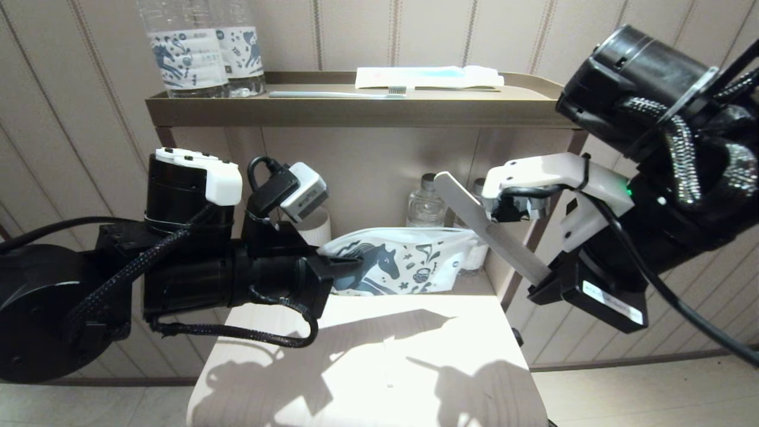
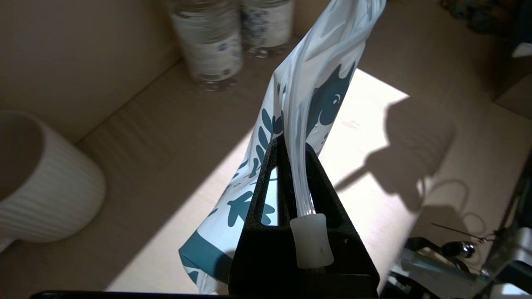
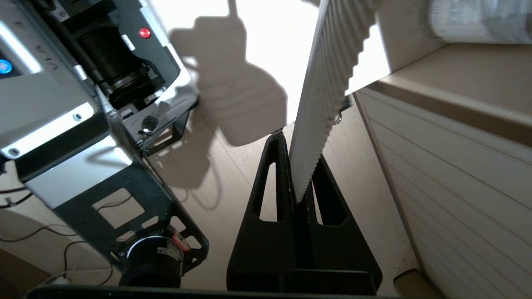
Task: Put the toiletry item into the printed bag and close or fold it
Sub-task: Place the comb into the storage bag
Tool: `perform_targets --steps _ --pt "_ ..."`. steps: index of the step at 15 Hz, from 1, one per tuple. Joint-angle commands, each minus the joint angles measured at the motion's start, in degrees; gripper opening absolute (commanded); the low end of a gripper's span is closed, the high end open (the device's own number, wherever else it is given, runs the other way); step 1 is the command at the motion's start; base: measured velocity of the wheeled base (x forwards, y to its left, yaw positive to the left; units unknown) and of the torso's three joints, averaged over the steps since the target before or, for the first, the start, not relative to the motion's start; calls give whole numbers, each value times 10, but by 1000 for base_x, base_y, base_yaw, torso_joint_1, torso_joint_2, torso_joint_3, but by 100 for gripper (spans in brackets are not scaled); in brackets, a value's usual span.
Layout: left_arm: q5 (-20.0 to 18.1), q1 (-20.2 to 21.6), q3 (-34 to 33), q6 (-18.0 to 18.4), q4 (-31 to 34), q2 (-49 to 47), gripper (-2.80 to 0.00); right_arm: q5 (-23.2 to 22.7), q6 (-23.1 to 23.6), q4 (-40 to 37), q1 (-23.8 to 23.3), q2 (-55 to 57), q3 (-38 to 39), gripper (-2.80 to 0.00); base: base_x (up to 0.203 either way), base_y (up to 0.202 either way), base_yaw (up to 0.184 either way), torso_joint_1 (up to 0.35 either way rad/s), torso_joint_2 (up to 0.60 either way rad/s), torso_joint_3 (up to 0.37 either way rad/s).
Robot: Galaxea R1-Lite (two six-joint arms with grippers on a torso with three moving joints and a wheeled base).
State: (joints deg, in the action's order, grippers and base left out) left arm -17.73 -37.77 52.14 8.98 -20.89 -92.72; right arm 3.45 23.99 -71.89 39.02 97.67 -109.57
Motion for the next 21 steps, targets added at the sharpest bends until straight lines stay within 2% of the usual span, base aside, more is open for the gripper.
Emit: perform_targets --steps 1,8,11,13,16,18,21 --pt "-2 -1 -1 1 -1 -3 -280 -1 2 -5 2 1 1 -280 60 0 -3 28 12 -2" --pt "-2 -1 -8 2 -1 3 -280 6 8 -11 12 -6 -8 -280 0 0 0 0 0 0" --pt "-6 -1 -12 2 -1 6 -280 87 46 -7 21 -10 -14 -280 0 0 0 0 0 0" --pt "-42 -1 -25 7 -1 21 -280 97 60 -24 26 -12 -14 -280 0 0 0 0 0 0" --pt "-94 -1 -60 61 -1 44 -280 98 84 -117 46 -20 -13 -280 0 0 0 0 0 0" --pt "-109 -2 -73 80 -1 49 -280 98 95 -175 51 -19 -13 -280 0 0 0 0 0 0" --pt "-115 -2 -75 90 -1 46 -280 98 106 -181 57 -11 -13 -280 0 0 0 0 0 0"
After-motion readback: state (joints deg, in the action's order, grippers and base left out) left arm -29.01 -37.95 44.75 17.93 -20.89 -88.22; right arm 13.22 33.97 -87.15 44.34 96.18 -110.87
